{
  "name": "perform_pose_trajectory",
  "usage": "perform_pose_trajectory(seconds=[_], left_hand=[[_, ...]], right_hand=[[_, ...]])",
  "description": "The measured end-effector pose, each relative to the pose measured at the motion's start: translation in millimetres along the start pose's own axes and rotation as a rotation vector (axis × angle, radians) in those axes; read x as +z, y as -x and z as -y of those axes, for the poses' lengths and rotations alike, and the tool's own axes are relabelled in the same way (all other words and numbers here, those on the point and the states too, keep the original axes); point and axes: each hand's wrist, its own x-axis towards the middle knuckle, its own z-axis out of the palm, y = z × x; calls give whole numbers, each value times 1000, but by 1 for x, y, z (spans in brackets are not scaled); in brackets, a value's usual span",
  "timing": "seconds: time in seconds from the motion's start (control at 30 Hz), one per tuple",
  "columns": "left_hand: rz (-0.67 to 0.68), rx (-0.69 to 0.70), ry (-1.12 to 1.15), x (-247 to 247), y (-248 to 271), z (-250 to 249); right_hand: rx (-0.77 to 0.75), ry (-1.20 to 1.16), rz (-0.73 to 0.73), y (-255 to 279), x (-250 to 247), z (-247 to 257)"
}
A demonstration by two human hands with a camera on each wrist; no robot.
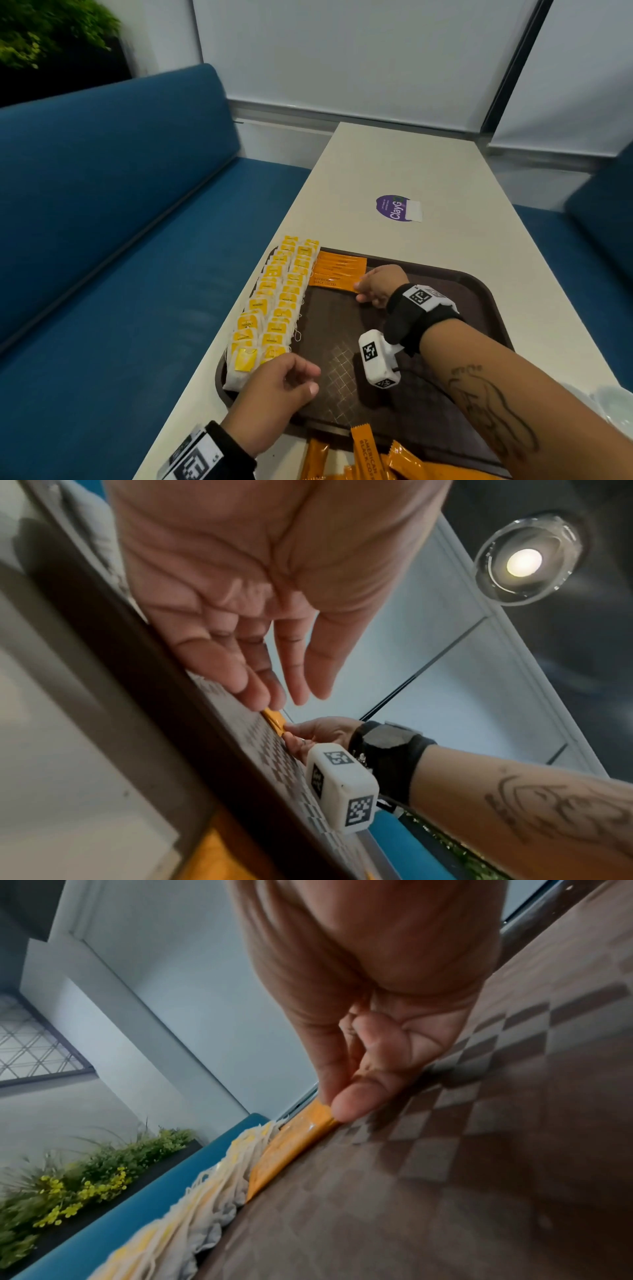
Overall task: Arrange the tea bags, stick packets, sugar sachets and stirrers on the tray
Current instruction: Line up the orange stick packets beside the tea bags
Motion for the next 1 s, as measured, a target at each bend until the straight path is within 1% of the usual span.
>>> perform_pose_trajectory(seconds=[0.1, 0.17, 0.3, 0.4, 0.43, 0.5, 0.63, 0.7, 0.8, 0.83, 0.9, 0.93, 1.0], left_hand=[[44, 16, -126, 1, 0, 3], [70, 13, -180, 2, -1, 5], [77, 12, -196, 2, -2, 5], [76, 11, -201, 2, -2, 5], [74, 10, -201, 2, -2, 5], [73, 9, -206, 1, -2, 5], [76, 30, -187, 0, 1, 2], [68, 45, -166, -2, 6, -2], [59, 76, -158, -5, 12, -7], [58, 88, -166, -5, 16, -9], [51, 125, -189, -8, 22, -12], [50, 136, -209, -8, 26, -14], [51, 144, -240, -9, 33, -15]], right_hand=[[-109, -41, -55, -14, 0, -5], [-124, -49, -82, -16, 1, -7], [-97, 4, -97, -18, 4, -2], [-1, 240, -137, -17, 7, 4], [12, 253, -144, -16, 7, 6], [19, 254, -136, -16, 8, 10], [8, 338, -152, -10, 5, 10], [-31, 375, -168, -3, 2, 9], [-154, 414, -163, 11, -9, 5], [-200, 377, -162, 20, -13, 1], [-296, 171, -136, 48, -21, -7], [-347, 113, -118, 68, -26, -14], [-428, 165, -59, 109, -32, -29]])
